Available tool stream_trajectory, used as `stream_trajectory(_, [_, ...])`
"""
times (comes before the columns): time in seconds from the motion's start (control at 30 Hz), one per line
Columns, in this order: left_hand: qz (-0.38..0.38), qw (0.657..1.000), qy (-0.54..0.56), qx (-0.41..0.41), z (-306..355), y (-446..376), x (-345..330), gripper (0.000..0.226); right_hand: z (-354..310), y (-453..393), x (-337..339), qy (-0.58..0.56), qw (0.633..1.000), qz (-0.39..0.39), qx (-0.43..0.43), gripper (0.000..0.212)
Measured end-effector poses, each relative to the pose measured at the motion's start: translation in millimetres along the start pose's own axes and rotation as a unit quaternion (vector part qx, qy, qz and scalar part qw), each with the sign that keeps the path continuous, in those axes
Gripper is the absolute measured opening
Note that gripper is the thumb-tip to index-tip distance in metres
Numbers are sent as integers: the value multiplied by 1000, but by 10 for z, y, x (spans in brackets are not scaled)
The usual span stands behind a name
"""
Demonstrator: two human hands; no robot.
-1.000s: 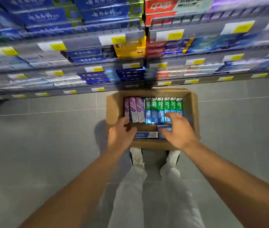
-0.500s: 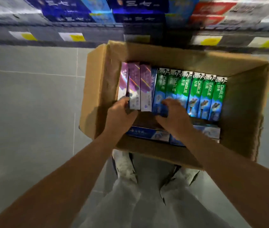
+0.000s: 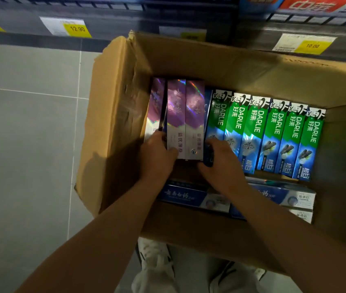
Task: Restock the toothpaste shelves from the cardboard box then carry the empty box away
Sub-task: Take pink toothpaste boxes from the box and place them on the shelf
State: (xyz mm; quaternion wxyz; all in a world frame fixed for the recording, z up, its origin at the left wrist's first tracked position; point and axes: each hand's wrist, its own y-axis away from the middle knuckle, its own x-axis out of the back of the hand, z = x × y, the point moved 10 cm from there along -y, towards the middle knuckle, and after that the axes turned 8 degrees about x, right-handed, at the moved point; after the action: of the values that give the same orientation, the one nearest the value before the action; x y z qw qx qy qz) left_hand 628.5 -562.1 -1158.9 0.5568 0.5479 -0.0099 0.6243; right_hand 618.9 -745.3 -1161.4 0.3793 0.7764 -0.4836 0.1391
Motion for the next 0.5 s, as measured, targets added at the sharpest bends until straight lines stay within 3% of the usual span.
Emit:
stream_trajectory(0.13, [-3, 1000, 10, 1, -41, 20, 149, 39, -120, -38, -49, -15, 1000, 22, 1, 59])
stream_trajectory(0.3, [-76, 997, -7, -14, -48, 23, -261, 63, -91, -91, -32, -22, 999, 44, 3, 56])
stream_trajectory(0.5, [-37, 999, -5, -5, -75, -14, -275, 61, 31, -63, 5, 8, 999, 48, 0, 64])
